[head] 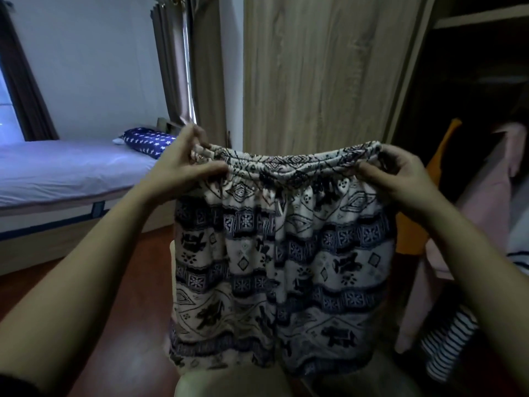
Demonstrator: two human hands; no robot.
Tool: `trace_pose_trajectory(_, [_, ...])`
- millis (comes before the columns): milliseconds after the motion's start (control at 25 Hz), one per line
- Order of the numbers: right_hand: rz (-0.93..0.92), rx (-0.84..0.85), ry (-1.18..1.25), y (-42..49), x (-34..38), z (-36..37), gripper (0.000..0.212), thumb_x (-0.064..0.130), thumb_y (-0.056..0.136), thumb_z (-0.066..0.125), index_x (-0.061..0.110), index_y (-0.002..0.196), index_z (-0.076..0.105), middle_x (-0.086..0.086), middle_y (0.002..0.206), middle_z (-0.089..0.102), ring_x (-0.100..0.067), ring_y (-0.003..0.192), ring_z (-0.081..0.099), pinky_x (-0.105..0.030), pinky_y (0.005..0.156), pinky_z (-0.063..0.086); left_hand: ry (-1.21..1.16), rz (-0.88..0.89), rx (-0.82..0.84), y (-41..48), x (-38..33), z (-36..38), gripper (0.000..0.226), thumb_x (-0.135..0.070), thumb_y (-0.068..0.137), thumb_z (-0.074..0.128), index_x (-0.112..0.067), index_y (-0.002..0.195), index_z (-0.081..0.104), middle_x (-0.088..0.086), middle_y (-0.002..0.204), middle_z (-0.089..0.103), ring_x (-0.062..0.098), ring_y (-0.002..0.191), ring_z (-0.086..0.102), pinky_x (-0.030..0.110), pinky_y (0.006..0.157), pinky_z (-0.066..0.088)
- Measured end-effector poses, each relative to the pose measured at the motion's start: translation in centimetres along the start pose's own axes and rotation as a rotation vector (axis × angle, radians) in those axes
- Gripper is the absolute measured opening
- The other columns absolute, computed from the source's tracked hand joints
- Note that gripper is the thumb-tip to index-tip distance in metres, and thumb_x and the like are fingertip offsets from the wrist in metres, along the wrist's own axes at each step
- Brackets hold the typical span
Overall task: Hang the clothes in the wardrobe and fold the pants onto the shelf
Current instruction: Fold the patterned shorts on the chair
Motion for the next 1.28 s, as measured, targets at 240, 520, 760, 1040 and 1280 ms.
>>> trace_pose_trajectory(240, [0.287, -0.025, 0.215, -0.1, -2.3, 0.4, 0.02, 0.024, 0.073, 0.073, 0.013, 0.089, 0.07, -0.004, 0.076, 0.068, -0.018, 0.071, 0.061, -0.024, 0.063, 0.052, -0.326, -0.26, 0.045, -0.1, 2.5, 0.6, 0.014, -0.013, 0.084, 0.059, -0.008, 0.097, 0.061, -0.006, 0.066, 0.069, 0.001, 0.057, 0.062, 0.018, 0.059, 0.05])
trace_pose_trajectory(520, [0.576, -0.119, 0.541, 0.0, -1.7, 8.1, 0.014, 0.003, 0.089, 0.053, 0.005, 0.08, 0.063, -0.005, 0.061, 0.068, -0.01, 0.052, 0.065, -0.018, 0.052, 0.054, -0.399, -0.395, -0.097, 0.6, -1.2, 8.7, 0.021, -0.029, 0.084, 0.058, -0.009, 0.076, 0.058, 0.014, 0.065, 0.049, 0.02, 0.059, 0.045, 0.028, 0.056, 0.035])
trace_pose_trajectory(760, [0.364, 0.12, 0.491, -1.5, -1.1, 10.3, 0.044, 0.031, 0.098, 0.028, 0.009, 0.118, 0.061, -0.001, 0.116, 0.065, -0.011, 0.105, 0.055, -0.028, 0.087, 0.036, -0.406, -0.257, -0.022, -0.5, -3.9, 11.2, 0.06, -0.047, 0.071, 0.075, -0.013, 0.119, 0.06, 0.001, 0.107, 0.07, 0.009, 0.097, 0.066, 0.024, 0.083, 0.052])
trace_pose_trajectory(1040, [0.053, -0.152, -0.096, -1.8, -2.7, 6.7, 0.089, 0.037, 0.052, 0.086, 0.033, 0.122, 0.03, -0.005, 0.132, 0.043, -0.006, 0.117, 0.046, -0.029, 0.102, 0.038, -0.527, -0.17, 0.101, -1.4, -3.6, 8.9, 0.041, -0.009, 0.074, 0.06, -0.019, 0.113, 0.064, 0.012, 0.105, 0.068, 0.022, 0.095, 0.065, 0.036, 0.083, 0.054])
trace_pose_trajectory(1280, [0.084, 0.129, -0.059, -1.3, -2.7, 7.4, 0.048, -0.006, 0.062, 0.074, 0.021, 0.099, 0.062, 0.004, 0.089, 0.069, -0.004, 0.08, 0.065, -0.019, 0.072, 0.051, 0.457, -0.024, 0.294, -1.3, -3.8, 7.6, 0.065, -0.026, 0.065, 0.055, -0.027, 0.13, 0.048, 0.006, 0.114, 0.065, 0.025, 0.103, 0.062, 0.038, 0.085, 0.052])
Point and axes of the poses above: each hand's wrist, its own y-axis towards the middle knuckle, its own z-axis out of the palm, x = y × z, the point moved 2 cm from there along y, towards the middle knuckle
